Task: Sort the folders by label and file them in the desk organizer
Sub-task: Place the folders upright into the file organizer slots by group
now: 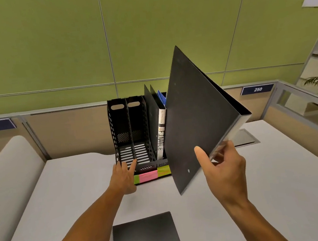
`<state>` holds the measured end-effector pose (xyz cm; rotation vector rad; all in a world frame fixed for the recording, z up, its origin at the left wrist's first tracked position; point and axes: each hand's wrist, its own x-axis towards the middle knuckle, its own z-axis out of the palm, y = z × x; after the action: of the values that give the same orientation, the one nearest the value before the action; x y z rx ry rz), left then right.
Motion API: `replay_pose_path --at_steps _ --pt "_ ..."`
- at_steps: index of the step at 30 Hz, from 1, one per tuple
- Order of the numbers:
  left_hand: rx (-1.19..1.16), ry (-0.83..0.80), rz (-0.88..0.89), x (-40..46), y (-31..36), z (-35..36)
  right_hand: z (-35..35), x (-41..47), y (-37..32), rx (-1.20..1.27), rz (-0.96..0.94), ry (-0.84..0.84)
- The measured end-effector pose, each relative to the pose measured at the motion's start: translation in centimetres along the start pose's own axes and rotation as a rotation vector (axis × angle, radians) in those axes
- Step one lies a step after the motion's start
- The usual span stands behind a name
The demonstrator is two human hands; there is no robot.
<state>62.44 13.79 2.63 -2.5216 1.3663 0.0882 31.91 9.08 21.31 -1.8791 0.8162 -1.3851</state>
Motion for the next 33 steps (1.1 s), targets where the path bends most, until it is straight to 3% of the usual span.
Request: replay_pose_path --at_steps 7,21,33 --pt "0.005 0.008 0.005 0.0 -0.1 0.2 2.7 2.6 -0.6 -0.012 -0.14 -0.03" --pt "-0.005 0.019 0.01 -0.4 0.0 -0.2 13.7 10.2 4.6 0.074 -0.059 -0.141" --pt "0.018 0.036 0.005 -0.2 0.2 0.1 15.4 7.1 8.0 -0.165 -0.057 -0.047"
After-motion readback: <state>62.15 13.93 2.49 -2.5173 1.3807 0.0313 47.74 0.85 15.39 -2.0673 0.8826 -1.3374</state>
